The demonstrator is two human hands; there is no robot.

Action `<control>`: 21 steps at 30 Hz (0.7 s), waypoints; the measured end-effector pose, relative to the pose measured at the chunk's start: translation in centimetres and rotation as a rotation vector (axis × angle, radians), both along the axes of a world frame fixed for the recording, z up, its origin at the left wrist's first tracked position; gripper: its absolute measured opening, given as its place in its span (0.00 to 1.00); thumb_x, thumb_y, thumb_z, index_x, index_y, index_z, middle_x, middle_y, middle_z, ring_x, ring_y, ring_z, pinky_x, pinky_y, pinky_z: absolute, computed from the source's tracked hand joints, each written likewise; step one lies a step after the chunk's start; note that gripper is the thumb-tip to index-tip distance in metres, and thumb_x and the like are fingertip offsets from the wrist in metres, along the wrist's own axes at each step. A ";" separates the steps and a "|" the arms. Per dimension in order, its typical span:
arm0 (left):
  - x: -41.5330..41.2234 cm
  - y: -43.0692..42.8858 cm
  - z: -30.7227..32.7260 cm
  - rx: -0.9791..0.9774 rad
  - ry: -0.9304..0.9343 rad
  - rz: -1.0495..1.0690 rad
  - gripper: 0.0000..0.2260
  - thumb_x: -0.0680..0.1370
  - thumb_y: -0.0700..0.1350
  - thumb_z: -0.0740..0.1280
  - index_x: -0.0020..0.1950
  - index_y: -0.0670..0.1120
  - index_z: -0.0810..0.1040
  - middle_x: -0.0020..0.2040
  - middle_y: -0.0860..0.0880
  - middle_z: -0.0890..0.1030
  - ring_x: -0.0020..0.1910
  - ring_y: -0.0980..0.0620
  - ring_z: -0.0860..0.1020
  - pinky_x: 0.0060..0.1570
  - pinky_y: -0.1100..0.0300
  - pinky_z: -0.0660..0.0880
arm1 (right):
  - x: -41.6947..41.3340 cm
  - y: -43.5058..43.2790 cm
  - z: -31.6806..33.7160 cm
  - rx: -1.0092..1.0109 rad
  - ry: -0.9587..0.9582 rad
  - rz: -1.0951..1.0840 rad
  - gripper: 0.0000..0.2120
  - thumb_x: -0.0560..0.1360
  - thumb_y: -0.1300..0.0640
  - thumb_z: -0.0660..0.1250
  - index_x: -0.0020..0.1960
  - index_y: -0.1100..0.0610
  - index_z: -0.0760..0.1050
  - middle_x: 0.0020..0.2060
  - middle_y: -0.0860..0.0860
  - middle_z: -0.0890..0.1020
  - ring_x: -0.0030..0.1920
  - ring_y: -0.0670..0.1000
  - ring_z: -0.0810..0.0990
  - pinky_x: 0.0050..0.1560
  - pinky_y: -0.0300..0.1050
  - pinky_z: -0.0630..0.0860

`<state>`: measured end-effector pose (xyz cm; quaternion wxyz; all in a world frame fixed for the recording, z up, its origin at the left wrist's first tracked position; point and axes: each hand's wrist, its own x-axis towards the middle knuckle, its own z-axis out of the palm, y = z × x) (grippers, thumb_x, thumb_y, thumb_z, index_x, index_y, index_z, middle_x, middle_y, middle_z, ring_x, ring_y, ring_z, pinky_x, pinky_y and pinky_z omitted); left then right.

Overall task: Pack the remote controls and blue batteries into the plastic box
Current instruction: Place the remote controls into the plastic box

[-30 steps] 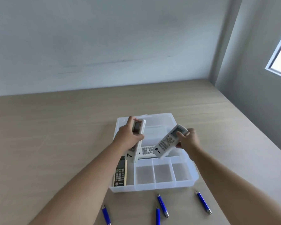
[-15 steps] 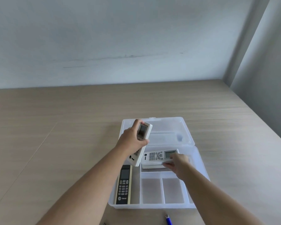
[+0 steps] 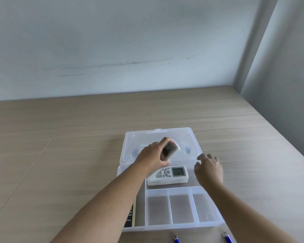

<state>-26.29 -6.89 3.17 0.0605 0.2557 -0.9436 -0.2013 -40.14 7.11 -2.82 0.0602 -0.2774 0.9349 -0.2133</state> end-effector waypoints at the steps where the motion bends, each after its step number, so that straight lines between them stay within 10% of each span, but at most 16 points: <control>1: -0.6 0.6 -0.3 -0.046 -0.050 -0.060 0.30 0.70 0.49 0.72 0.68 0.57 0.63 0.56 0.45 0.79 0.50 0.42 0.80 0.47 0.54 0.77 | -0.9 0.7 0.1 0.014 0.016 -0.030 0.16 0.73 0.62 0.62 0.61 0.59 0.73 0.57 0.58 0.78 0.58 0.59 0.72 0.57 0.51 0.70; 9: -3.0 3.3 -4.2 -0.310 -0.395 -0.299 0.26 0.73 0.41 0.67 0.69 0.53 0.64 0.53 0.43 0.77 0.52 0.40 0.78 0.45 0.50 0.76 | -2.9 2.4 -0.8 0.076 -0.245 -0.060 0.11 0.68 0.68 0.61 0.28 0.63 0.64 0.27 0.59 0.74 0.30 0.60 0.71 0.32 0.42 0.66; 21: -2.0 2.5 -6.1 -0.340 -0.368 -0.201 0.22 0.75 0.45 0.67 0.68 0.48 0.69 0.62 0.44 0.72 0.61 0.45 0.72 0.51 0.51 0.75 | -3.0 2.6 -1.0 0.087 -0.258 -0.040 0.09 0.70 0.66 0.62 0.31 0.61 0.66 0.30 0.56 0.74 0.32 0.58 0.71 0.33 0.42 0.66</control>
